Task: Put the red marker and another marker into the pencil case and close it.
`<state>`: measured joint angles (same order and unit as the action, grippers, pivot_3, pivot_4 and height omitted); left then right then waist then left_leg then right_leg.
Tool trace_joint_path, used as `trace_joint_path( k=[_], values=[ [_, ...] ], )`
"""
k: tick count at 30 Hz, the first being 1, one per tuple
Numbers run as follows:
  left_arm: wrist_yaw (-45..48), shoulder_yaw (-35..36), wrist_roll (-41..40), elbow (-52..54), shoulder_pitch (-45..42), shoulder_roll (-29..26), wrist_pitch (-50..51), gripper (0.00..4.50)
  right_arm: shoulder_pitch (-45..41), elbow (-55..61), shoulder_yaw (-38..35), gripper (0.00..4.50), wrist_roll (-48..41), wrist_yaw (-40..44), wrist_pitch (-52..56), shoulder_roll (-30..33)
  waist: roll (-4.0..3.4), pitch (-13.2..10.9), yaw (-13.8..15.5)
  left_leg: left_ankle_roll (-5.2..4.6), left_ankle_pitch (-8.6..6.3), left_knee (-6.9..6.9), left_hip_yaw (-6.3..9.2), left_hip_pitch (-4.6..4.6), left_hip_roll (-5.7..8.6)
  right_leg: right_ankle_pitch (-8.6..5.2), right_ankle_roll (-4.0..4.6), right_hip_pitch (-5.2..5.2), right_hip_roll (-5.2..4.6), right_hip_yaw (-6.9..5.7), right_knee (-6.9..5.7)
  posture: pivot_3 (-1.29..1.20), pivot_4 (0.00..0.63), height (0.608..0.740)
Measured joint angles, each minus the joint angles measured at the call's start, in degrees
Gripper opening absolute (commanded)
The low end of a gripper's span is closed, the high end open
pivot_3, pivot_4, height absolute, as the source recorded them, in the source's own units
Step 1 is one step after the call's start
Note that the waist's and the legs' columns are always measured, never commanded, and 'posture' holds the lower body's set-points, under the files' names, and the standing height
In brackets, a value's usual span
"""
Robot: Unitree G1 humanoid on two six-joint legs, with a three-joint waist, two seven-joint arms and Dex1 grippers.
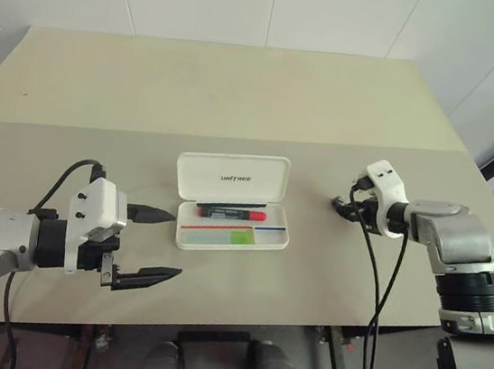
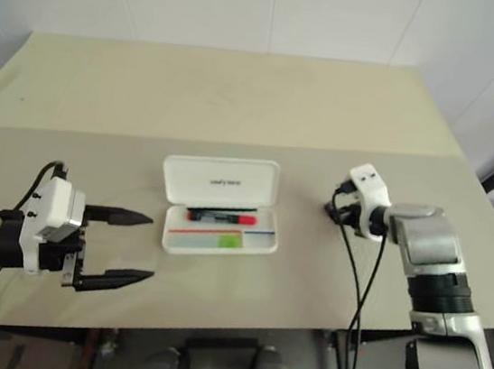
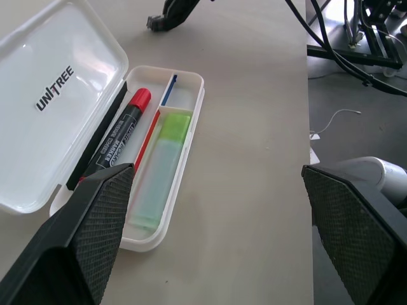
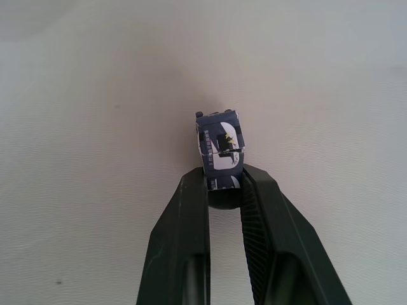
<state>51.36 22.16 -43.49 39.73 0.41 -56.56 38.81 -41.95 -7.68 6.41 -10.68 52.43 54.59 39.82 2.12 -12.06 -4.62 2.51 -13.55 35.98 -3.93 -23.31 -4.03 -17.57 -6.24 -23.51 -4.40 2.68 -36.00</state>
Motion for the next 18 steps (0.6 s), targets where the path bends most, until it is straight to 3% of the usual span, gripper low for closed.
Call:
trace_joint_path(
  k=[2, 10, 14, 18],
  values=[
    [-0.1, 0.1, -0.5, 0.0, -1.4, 0.1, 0.0, 4.5, 0.0, 2.9, 0.1, 0.34, -2.1, 5.1, -3.1, 2.3, -0.02, 0.0, 0.1, 0.0, -0.01, -0.07, 0.0, 0.0, 0.0, 0.34, -0.63, 0.0, 0.01, -0.02, 0.07, 0.0, 0.15, 0.74],
    [-2.3, -4.2, -0.2, -0.1, -4.6, 1.8, -0.1, 4.5, 1.8, 17.4, 1.4, 0.34, -11.8, 24.3, -10.4, 9.8, 0.0, 0.0, 0.5, 0.02, -0.15, -0.08, 0.01, -0.01, -0.02, 0.27, -0.69, 0.01, 0.05, -0.02, 0.16, 0.0, 0.15, 0.74],
    [-2.7, -6.2, 0.4, -0.1, -5.2, 2.0, -0.1, 4.5, 2.4, 19.9, 7.7, 0.34, -11.6, 25.5, -12.2, 7.1, 0.0, 0.0, 0.4, 0.03, -0.15, 0.05, 0.01, -0.02, -0.03, 0.28, -0.69, 0.02, 0.05, -0.01, 0.1, 0.0, 0.15, 0.74],
    [-2.9, -6.5, 0.9, 0.1, -4.9, 1.9, -0.1, 4.5, 0.2, 14.4, 13.8, 0.34, -5.1, 23.5, -19.2, 2.9, 0.0, 0.0, 0.3, 0.0, -0.13, 0.11, 0.0, -0.02, -0.01, 0.29, -0.6, 0.03, 0.03, 0.01, 0.12, 0.0, 0.15, 0.74]
  ],
)
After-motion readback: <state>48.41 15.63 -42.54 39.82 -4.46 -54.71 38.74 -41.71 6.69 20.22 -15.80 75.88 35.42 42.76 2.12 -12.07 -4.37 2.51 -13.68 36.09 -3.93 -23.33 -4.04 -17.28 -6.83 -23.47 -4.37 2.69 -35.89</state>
